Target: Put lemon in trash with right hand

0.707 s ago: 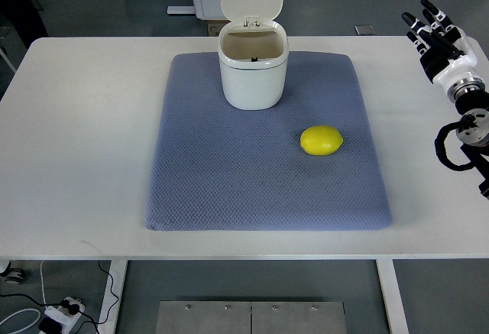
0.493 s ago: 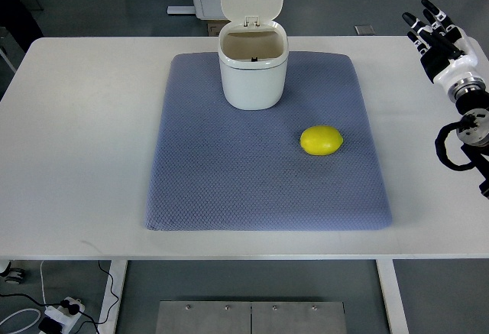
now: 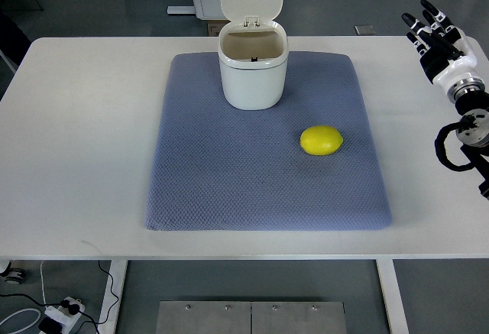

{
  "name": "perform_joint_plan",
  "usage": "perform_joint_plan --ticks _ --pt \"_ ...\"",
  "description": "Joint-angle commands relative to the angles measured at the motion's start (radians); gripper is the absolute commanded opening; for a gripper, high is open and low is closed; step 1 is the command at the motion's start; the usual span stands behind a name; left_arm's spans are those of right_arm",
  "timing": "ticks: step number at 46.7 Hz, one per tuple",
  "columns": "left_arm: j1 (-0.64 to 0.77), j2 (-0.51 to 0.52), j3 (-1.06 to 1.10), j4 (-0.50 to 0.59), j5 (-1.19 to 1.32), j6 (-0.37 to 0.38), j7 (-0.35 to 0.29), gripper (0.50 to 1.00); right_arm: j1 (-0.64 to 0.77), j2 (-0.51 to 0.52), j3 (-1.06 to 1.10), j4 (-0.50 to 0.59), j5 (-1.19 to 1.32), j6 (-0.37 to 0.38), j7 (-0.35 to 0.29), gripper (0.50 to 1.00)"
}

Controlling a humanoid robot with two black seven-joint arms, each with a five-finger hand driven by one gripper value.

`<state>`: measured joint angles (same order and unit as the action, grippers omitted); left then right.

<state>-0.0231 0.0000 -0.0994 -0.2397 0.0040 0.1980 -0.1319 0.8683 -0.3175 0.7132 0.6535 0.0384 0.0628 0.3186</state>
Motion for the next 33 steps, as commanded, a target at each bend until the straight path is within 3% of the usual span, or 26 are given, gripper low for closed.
perform_joint_plan --ticks 1,33 --pt "0.000 0.000 0.000 0.000 -0.001 0.000 0.000 1.000 0.001 0.000 0.000 -0.001 0.000 0.000 0.000 1.000" --pt "0.000 0.000 0.000 0.000 0.001 0.000 0.000 1.000 -0.003 -0.015 0.002 0.003 0.000 -0.006 0.005 1.000"
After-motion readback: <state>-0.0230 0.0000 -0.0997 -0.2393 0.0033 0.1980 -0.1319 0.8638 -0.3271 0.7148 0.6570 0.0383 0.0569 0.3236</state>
